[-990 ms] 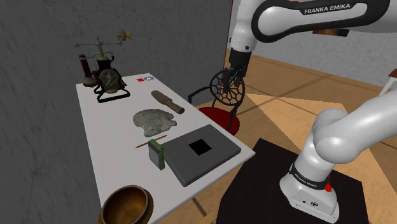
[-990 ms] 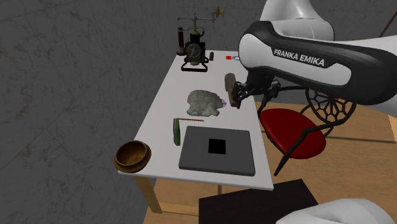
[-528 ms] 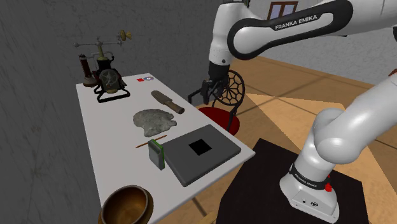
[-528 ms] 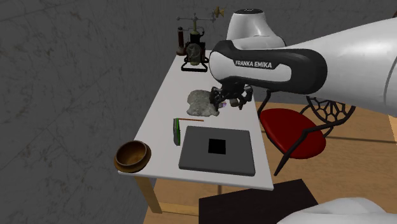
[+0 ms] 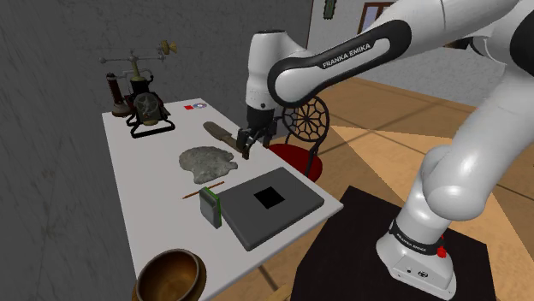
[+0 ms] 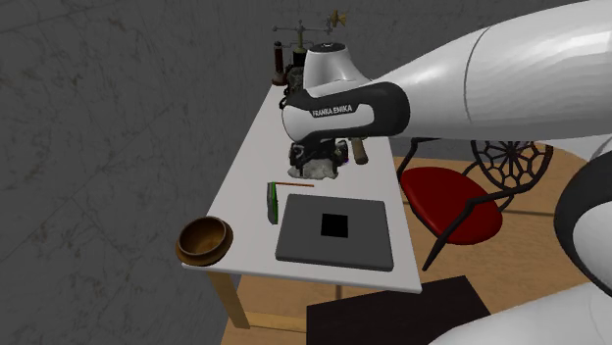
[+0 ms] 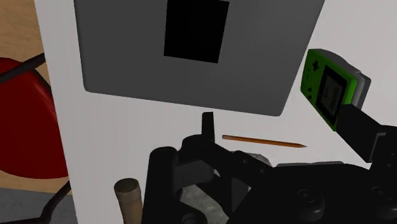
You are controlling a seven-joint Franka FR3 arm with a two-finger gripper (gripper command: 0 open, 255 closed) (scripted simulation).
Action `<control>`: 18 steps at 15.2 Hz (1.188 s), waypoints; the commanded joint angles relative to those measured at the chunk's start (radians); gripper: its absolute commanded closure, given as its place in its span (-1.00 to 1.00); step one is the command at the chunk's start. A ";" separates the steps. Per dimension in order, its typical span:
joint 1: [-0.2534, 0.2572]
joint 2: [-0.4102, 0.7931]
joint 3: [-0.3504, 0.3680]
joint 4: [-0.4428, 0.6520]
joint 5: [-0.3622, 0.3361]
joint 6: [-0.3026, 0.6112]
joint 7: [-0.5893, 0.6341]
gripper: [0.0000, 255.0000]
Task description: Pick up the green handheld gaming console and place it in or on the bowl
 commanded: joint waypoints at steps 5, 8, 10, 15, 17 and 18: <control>0.022 0.221 0.045 0.148 -0.080 0.064 0.113 -1.00; 0.047 0.337 0.055 0.239 -0.129 0.080 0.172 -1.00; 0.069 0.415 0.055 0.307 -0.162 0.084 0.208 -1.00; 0.128 0.593 0.045 0.485 -0.225 0.074 0.274 -1.00; 0.130 0.609 0.040 0.480 -0.231 0.094 0.278 -1.00; 0.131 0.617 0.039 0.478 -0.235 0.103 0.280 -1.00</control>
